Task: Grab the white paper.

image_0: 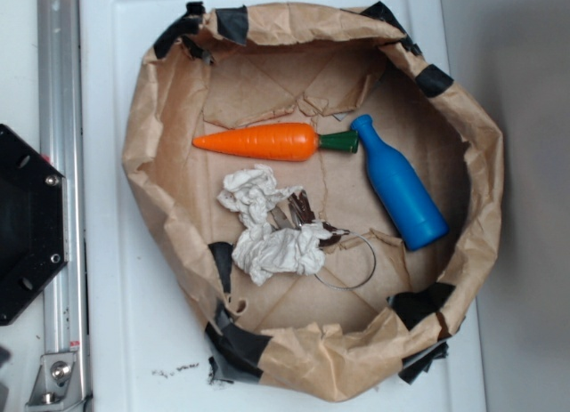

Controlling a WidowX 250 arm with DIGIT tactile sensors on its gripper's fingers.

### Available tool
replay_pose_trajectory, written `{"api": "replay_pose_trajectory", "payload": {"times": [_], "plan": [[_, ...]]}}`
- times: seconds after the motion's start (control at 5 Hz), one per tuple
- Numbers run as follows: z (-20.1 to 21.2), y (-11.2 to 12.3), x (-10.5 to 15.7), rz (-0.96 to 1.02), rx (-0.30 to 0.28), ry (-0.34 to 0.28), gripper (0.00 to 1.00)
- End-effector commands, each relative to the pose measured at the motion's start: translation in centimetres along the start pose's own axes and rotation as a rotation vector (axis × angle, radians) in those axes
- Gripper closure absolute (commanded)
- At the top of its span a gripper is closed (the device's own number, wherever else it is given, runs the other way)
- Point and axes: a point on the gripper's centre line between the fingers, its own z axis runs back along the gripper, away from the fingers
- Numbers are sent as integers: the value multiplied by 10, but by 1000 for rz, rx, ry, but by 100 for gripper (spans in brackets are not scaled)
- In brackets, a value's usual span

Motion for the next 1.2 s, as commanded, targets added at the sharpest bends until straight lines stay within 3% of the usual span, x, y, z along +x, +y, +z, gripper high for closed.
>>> {"api": "replay_pose_trajectory", "payload": {"times": [0.0, 0.2, 0.6, 0.8, 1.0], "plan": [[0, 0, 0, 0, 0, 0, 0], [-22, 4, 49, 37, 1, -17, 0], [-87, -3, 121, 114, -71, -11, 0], [-134, -7, 141, 146, -74, 23, 0], [-181, -25, 135, 71, -133, 136, 0]]}}
